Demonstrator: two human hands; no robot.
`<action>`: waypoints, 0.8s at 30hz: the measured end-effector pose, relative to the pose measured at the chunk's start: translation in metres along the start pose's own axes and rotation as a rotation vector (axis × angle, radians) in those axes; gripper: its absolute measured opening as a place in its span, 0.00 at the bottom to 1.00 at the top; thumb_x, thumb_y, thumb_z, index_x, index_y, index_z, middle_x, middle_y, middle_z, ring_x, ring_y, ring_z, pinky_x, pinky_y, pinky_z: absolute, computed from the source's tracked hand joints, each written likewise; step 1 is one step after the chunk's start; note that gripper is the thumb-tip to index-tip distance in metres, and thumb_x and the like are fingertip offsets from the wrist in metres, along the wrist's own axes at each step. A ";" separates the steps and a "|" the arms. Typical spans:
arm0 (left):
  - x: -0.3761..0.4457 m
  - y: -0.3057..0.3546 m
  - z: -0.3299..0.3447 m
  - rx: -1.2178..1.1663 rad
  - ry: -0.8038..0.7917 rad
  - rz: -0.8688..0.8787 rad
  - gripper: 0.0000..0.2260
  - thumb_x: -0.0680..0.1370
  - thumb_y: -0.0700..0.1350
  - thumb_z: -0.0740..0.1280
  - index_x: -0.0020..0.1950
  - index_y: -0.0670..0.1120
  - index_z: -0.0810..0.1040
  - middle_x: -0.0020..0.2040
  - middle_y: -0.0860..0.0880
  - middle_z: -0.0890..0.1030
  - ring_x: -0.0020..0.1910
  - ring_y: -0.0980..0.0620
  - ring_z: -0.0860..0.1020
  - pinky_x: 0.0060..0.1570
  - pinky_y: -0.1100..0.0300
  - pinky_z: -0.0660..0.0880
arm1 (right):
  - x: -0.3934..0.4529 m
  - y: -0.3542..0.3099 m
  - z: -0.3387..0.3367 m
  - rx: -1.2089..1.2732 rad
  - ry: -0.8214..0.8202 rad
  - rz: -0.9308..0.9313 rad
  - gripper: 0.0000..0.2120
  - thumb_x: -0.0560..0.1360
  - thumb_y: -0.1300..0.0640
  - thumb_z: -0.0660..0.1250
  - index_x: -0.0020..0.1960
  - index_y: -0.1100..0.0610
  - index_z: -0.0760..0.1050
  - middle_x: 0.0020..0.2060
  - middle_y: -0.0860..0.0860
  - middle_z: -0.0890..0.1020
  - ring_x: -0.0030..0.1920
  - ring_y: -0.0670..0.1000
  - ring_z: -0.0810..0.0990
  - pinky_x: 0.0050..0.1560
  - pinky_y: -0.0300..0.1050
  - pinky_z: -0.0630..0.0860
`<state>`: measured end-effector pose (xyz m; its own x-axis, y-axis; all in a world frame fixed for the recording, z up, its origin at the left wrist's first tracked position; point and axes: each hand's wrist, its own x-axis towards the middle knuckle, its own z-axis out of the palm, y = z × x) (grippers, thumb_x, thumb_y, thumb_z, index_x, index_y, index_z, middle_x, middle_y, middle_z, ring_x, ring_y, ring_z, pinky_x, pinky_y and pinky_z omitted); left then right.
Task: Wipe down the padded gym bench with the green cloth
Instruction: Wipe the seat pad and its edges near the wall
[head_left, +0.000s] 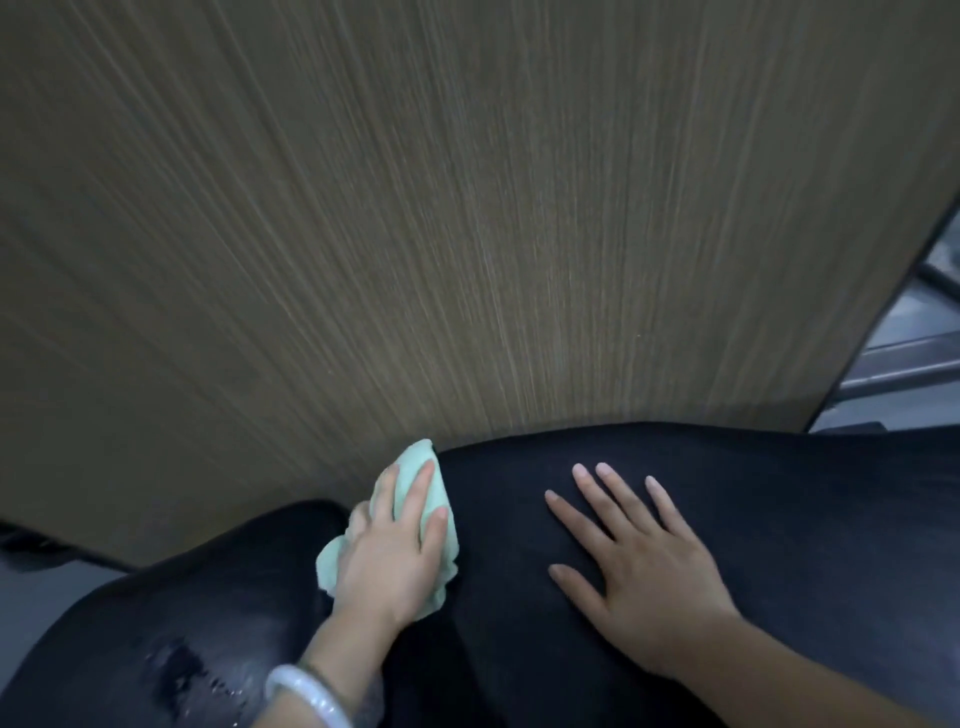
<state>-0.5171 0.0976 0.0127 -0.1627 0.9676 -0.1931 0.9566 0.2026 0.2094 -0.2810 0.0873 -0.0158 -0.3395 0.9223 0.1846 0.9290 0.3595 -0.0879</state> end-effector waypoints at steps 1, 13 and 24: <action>-0.006 0.007 0.000 0.033 -0.002 -0.009 0.23 0.81 0.59 0.44 0.75 0.66 0.41 0.78 0.57 0.41 0.73 0.47 0.53 0.68 0.50 0.59 | -0.005 0.009 -0.003 -0.009 -0.014 0.005 0.30 0.79 0.36 0.45 0.70 0.49 0.71 0.69 0.53 0.72 0.72 0.52 0.64 0.67 0.59 0.59; 0.024 0.126 0.017 0.231 -0.095 0.576 0.24 0.79 0.58 0.45 0.75 0.61 0.58 0.76 0.59 0.61 0.74 0.48 0.61 0.65 0.35 0.63 | -0.009 0.009 0.006 0.054 0.112 0.376 0.36 0.80 0.44 0.36 0.68 0.68 0.70 0.69 0.62 0.69 0.73 0.57 0.61 0.69 0.64 0.57; 0.061 0.124 0.010 0.155 -0.032 0.500 0.27 0.75 0.63 0.39 0.75 0.65 0.51 0.71 0.62 0.63 0.68 0.55 0.61 0.65 0.46 0.56 | -0.003 0.011 0.008 0.043 0.121 0.367 0.35 0.81 0.45 0.37 0.68 0.68 0.70 0.69 0.61 0.70 0.71 0.56 0.66 0.68 0.63 0.59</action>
<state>-0.4059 0.1803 0.0176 0.3280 0.9348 -0.1361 0.9405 -0.3097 0.1395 -0.2713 0.0893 -0.0252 0.0371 0.9682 0.2473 0.9776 0.0161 -0.2098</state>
